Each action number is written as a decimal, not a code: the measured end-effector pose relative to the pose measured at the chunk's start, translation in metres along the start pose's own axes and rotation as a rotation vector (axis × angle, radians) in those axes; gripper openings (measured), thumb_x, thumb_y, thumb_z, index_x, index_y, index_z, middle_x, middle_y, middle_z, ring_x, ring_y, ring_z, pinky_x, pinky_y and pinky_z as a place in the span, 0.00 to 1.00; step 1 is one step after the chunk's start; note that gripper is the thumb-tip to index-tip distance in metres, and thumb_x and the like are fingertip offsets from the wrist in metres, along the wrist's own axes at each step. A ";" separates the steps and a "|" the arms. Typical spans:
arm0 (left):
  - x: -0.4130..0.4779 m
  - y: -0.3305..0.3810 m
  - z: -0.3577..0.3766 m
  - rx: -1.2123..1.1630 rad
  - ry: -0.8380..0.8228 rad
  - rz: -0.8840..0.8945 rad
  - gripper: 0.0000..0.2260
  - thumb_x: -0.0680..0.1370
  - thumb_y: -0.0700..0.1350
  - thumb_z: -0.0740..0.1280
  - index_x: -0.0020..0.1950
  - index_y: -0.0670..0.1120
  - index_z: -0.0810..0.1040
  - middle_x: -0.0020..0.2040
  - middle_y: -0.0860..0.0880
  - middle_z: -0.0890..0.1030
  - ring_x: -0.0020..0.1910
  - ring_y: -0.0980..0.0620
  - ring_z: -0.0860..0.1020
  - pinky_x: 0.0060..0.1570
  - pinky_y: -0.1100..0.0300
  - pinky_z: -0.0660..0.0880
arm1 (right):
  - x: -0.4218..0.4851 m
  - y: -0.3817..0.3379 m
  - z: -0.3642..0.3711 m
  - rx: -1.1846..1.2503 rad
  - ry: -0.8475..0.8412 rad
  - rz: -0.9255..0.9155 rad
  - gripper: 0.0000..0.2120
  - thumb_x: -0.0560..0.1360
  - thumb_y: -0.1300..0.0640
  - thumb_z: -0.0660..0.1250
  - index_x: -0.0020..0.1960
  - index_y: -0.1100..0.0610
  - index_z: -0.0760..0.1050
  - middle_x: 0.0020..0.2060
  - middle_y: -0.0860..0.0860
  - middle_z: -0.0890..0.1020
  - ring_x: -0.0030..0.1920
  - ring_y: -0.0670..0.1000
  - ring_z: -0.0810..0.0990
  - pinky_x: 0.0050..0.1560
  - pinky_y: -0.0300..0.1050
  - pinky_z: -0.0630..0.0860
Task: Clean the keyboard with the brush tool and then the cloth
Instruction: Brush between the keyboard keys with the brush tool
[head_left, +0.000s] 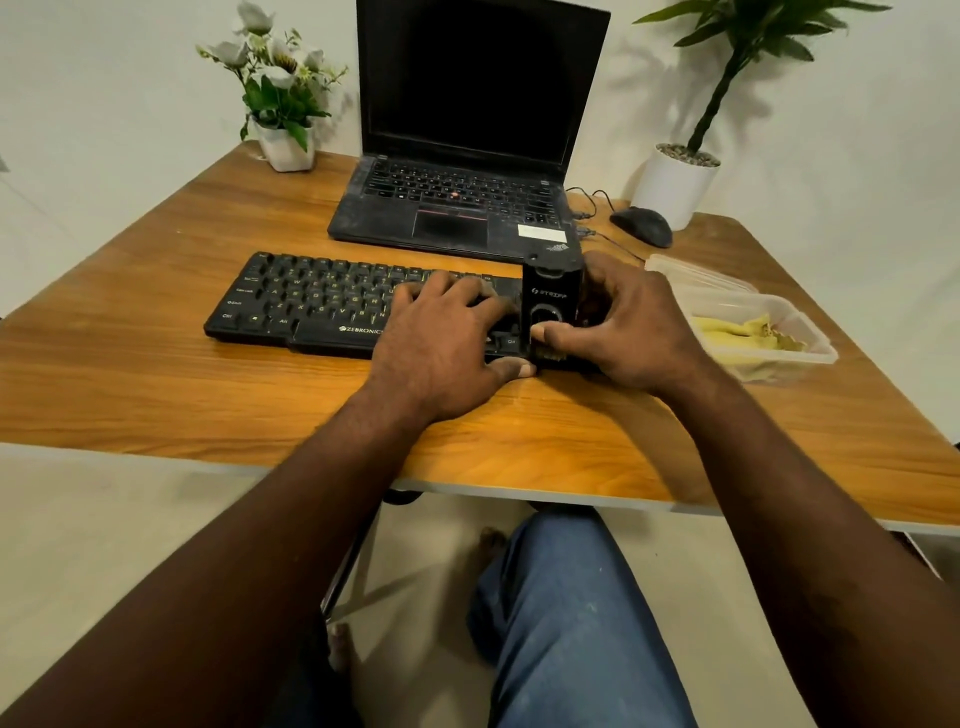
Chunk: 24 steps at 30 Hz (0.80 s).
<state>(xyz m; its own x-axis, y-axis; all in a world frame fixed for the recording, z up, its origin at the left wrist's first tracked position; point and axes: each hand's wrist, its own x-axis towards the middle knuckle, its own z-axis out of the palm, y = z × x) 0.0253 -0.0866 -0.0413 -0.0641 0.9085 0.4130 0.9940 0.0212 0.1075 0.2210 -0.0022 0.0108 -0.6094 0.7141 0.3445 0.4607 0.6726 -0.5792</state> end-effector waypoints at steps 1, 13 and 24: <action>0.000 0.000 0.000 -0.003 0.000 -0.003 0.34 0.75 0.75 0.60 0.75 0.58 0.70 0.72 0.53 0.73 0.72 0.48 0.66 0.69 0.44 0.63 | -0.002 0.001 -0.001 0.003 -0.037 -0.003 0.28 0.69 0.45 0.80 0.66 0.49 0.78 0.55 0.44 0.85 0.55 0.46 0.84 0.54 0.53 0.84; -0.001 0.000 -0.004 0.005 -0.016 0.046 0.28 0.77 0.74 0.59 0.74 0.65 0.71 0.75 0.53 0.68 0.74 0.46 0.63 0.68 0.41 0.61 | -0.021 0.010 -0.008 0.029 0.044 -0.001 0.23 0.70 0.52 0.81 0.63 0.49 0.79 0.51 0.41 0.83 0.51 0.38 0.82 0.47 0.31 0.77; -0.001 0.001 -0.002 0.011 0.006 0.067 0.26 0.77 0.71 0.61 0.72 0.62 0.75 0.73 0.52 0.69 0.72 0.46 0.64 0.67 0.40 0.63 | -0.029 0.004 0.010 0.020 0.106 -0.023 0.25 0.71 0.50 0.80 0.65 0.51 0.78 0.53 0.45 0.84 0.53 0.43 0.83 0.51 0.41 0.82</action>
<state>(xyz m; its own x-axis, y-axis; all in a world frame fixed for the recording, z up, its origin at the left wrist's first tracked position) 0.0259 -0.0885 -0.0403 0.0025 0.9056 0.4241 0.9970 -0.0352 0.0694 0.2337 -0.0224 -0.0090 -0.5475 0.7155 0.4340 0.4333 0.6861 -0.5844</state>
